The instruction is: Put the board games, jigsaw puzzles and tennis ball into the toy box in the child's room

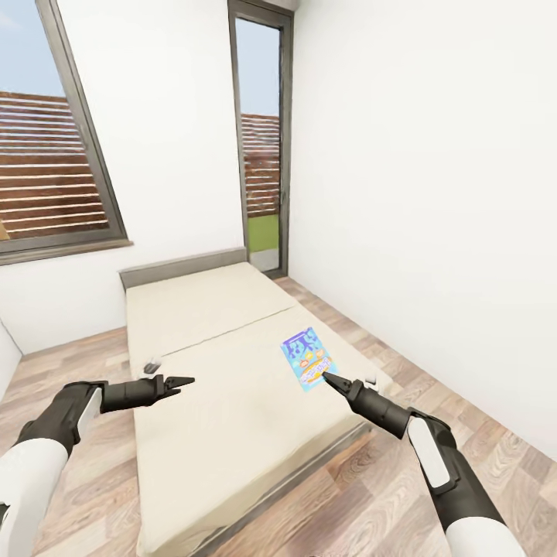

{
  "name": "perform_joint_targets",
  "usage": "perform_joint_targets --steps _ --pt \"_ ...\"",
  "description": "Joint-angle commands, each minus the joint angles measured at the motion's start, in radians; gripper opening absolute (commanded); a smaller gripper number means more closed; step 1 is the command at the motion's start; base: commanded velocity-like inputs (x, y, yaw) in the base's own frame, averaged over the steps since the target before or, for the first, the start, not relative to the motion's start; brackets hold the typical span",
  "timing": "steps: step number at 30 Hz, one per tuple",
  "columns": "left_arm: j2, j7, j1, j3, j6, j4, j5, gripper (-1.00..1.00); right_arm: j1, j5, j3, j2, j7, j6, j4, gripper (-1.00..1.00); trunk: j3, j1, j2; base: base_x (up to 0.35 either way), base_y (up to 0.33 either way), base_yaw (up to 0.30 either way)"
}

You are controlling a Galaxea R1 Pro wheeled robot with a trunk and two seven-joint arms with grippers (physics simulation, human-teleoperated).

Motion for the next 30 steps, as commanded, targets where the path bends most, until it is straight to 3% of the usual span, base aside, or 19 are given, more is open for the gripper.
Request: perform_joint_targets --steps 1,10,30 --pt "0.000 -0.004 0.000 0.003 0.009 -0.001 -0.002 1.00 -0.001 -0.006 -0.004 0.000 0.001 0.007 0.000 -1.00 0.002 -0.004 0.006 0.000 0.000 -0.279" --pt "-0.001 -0.004 0.000 0.003 0.009 -0.001 -0.002 1.00 -0.001 -0.006 -0.041 0.000 0.003 0.008 0.000 -1.00 0.030 -0.038 0.069 0.000 0.000 -0.279" --pt "0.001 -0.001 0.000 0.003 0.010 -0.001 -0.002 1.00 0.000 -0.006 -0.045 0.001 0.002 0.007 0.003 -1.00 0.093 -0.115 0.209 0.000 0.000 -0.279"
